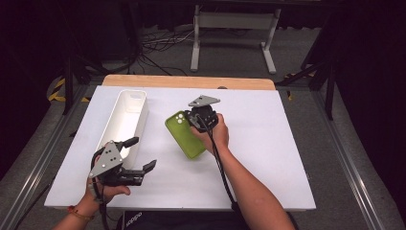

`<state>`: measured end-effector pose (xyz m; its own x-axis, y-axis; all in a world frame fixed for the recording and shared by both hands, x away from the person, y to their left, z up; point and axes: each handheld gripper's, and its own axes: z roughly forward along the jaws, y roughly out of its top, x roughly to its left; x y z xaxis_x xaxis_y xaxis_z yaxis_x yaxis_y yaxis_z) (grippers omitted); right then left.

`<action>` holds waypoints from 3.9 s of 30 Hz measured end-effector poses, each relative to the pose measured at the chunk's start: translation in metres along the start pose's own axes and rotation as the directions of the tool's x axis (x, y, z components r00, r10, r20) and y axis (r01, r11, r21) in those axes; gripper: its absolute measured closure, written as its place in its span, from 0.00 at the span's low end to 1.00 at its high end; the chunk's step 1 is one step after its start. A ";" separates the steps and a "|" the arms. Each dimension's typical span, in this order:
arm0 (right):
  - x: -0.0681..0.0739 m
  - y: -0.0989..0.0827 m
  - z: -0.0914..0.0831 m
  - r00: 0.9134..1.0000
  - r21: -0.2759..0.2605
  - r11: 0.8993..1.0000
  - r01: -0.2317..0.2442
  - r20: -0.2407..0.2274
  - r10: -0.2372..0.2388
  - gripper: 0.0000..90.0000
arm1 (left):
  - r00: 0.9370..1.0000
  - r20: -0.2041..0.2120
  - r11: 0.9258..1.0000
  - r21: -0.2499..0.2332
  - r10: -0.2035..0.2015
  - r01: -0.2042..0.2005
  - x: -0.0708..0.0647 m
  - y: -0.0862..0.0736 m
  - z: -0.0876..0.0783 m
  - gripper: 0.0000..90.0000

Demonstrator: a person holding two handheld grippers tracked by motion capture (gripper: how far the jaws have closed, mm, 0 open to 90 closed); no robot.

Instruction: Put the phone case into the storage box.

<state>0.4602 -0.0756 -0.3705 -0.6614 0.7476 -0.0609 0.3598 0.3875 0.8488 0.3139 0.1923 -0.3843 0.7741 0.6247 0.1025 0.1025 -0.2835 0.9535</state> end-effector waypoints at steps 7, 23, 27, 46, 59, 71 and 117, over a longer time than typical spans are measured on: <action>0.005 -0.006 -0.013 1.000 -0.038 0.999 0.003 0.002 -0.003 0.98 | 1.000 0.017 1.000 0.006 -0.020 0.020 -0.006 0.011 0.024 0.15; 0.020 -0.026 -0.040 0.998 -0.157 0.987 0.043 0.054 -0.035 0.98 | 0.993 0.010 0.991 0.050 -0.121 0.120 -0.007 0.019 0.069 0.26; 0.022 -0.028 -0.046 0.997 -0.182 0.982 0.052 0.060 -0.042 0.98 | 0.990 -0.009 0.988 0.067 -0.142 0.142 -0.006 0.019 0.077 0.32; 0.036 -0.038 -0.062 0.993 -0.309 0.946 0.103 0.093 -0.078 0.98 | 0.974 -0.001 0.974 0.013 -0.226 0.226 0.007 0.019 0.075 0.72; 0.044 -0.043 -0.072 0.991 -0.313 0.941 0.127 0.066 -0.112 1.00 | 0.985 0.013 0.985 -0.025 -0.173 0.173 0.011 0.025 0.059 0.86; 0.036 -0.060 -0.091 0.990 -0.296 0.946 0.136 0.013 -0.138 0.81 | 0.994 0.008 0.994 -0.028 -0.109 0.110 0.007 0.029 0.052 0.86; -0.005 -0.143 -0.125 0.969 -0.108 0.965 0.240 0.088 -0.232 0.20 | 1.000 -0.025 0.993 -0.113 0.016 -0.019 0.031 0.041 -0.001 0.86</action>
<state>0.3303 -0.2020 -0.4258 -0.6662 0.6820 -0.3017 0.1170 0.4951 0.8609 0.3421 0.2007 -0.3414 0.7596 0.6383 0.1248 0.0165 -0.2108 0.9774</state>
